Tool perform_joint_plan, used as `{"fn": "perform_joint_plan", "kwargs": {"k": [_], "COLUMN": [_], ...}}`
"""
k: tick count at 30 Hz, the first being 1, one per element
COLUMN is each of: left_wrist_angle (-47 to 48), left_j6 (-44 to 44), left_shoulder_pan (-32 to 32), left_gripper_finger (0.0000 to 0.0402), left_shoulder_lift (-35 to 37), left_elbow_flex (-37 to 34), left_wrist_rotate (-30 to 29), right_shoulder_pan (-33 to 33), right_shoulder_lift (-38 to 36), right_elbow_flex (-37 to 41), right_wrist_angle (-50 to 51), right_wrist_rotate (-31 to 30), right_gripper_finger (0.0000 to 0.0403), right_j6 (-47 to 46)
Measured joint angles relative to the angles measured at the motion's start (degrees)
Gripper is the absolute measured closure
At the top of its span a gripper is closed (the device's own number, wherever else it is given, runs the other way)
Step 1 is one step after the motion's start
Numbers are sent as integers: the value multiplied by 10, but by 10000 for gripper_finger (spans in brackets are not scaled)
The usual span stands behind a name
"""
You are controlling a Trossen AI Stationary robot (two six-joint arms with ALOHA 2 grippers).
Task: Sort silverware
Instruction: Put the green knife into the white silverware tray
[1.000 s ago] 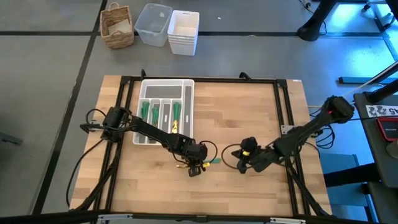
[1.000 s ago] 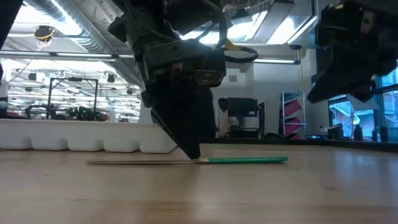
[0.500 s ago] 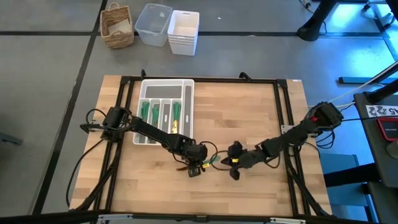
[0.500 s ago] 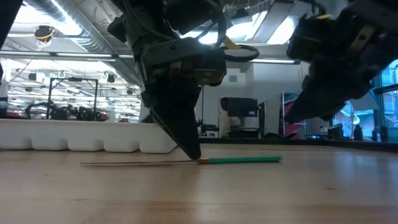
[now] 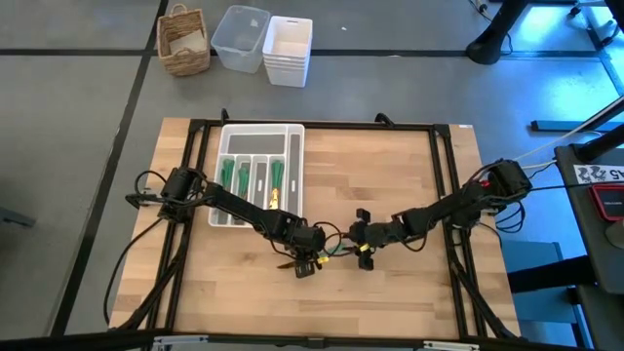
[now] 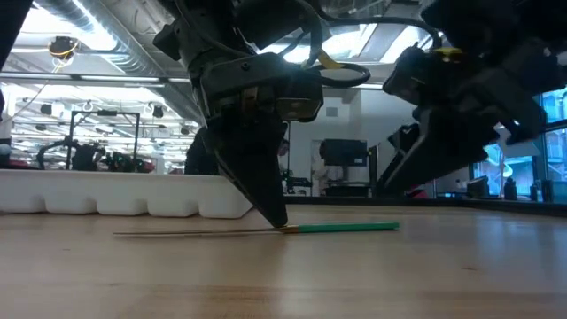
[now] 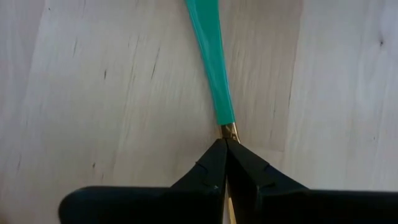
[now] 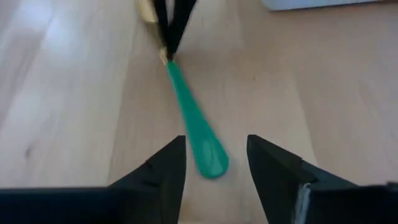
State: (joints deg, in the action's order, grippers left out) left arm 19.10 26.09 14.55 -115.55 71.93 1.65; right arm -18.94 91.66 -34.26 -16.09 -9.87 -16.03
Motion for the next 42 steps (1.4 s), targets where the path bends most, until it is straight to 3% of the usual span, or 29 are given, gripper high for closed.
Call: {"fn": "perform_joint_plan", "kwargs": {"k": [19, 32, 42], "left_wrist_angle": [1, -1, -47], "left_j6": [-16, -21, -21], "left_shoulder_pan": [0, 0, 1], "left_gripper_finger": [396, 396, 394], "left_shoulder_lift": [0, 0, -1], "left_elbow_flex": [0, 0, 0], "left_wrist_rotate": [-4, -5, -8], "right_shoulder_pan": [-2, -2, -1], "right_shoulder_lift": [85, 92, 95], "right_elbow_flex": [-2, -2, -2], "right_wrist_angle": [-43, -36, -36], "right_wrist_rotate": [5, 26, 33], "right_gripper_finger": [239, 326, 316], "right_j6": [132, 133, 105]}}
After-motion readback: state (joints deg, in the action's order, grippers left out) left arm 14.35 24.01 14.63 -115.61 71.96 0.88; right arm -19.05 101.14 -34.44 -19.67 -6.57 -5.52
